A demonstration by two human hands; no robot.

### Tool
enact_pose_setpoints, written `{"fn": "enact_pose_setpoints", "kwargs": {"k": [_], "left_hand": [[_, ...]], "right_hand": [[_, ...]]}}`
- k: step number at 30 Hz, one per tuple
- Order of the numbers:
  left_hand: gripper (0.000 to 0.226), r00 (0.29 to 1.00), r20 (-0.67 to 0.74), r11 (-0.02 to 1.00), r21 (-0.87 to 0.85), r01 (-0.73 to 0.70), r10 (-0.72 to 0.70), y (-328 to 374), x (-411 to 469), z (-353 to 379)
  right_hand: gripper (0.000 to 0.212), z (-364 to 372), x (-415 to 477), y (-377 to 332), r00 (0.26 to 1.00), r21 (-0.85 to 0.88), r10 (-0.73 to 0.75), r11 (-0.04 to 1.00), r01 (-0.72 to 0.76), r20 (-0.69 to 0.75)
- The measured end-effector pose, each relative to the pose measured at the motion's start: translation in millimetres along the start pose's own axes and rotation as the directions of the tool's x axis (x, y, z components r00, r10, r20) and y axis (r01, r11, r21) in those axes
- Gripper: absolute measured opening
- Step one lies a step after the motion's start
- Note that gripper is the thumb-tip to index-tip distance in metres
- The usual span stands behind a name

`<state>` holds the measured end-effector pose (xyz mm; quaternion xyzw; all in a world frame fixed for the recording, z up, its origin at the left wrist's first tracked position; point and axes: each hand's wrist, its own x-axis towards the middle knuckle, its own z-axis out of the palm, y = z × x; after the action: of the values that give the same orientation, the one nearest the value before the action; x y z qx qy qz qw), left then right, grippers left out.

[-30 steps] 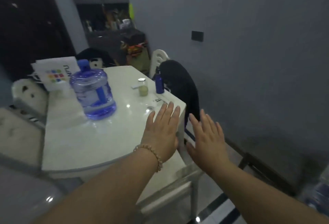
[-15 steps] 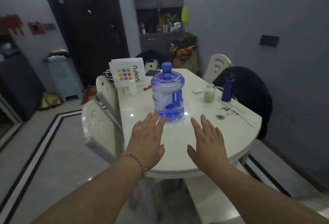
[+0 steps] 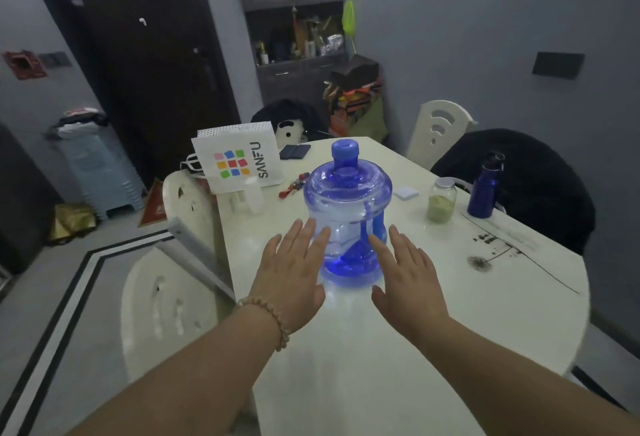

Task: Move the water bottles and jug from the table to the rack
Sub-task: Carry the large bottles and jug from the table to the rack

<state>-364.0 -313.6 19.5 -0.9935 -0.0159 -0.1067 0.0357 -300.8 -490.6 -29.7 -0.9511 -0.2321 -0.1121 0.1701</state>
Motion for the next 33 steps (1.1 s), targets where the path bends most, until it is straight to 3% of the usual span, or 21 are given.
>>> {"fn": "enact_pose_setpoints", "kwargs": {"k": [6,11,15,19,26,33], "left_hand": [[0.080,0.998,-0.014,0.995,-0.066,-0.068,0.068,-42.3,74.2,29.1],[0.090,0.956,-0.094,0.955,-0.077,-0.286,0.279,-76.5,134.2,60.7],[0.101,0.892,-0.103,0.886,-0.112,-0.449,0.439,-97.8,183.6,82.1],[0.111,0.754,-0.172,0.750,-0.100,-0.654,0.634,-113.0,226.0,103.8],[0.113,0.707,-0.371,0.687,-0.210,-0.695,0.602,-110.7,236.4,130.1],[0.104,0.698,-0.364,0.648,-0.269,-0.712,0.616,-112.3,222.1,125.2]], "right_hand": [[0.086,35.2,69.4,-3.6,0.997,0.024,0.066,0.998,-0.065,-0.036],[0.102,60.7,116.2,-5.5,0.982,-0.090,0.056,0.993,-0.073,-0.180],[0.108,77.5,143.7,-12.0,0.962,-0.253,0.028,0.962,-0.099,-0.271],[0.108,91.2,169.3,-15.9,0.944,-0.318,0.031,0.937,-0.141,-0.328],[0.098,95.9,172.7,-25.3,0.917,-0.241,0.110,0.947,-0.213,-0.382],[0.095,94.2,152.0,-40.0,0.919,-0.285,0.149,0.922,-0.262,-0.365]]}}
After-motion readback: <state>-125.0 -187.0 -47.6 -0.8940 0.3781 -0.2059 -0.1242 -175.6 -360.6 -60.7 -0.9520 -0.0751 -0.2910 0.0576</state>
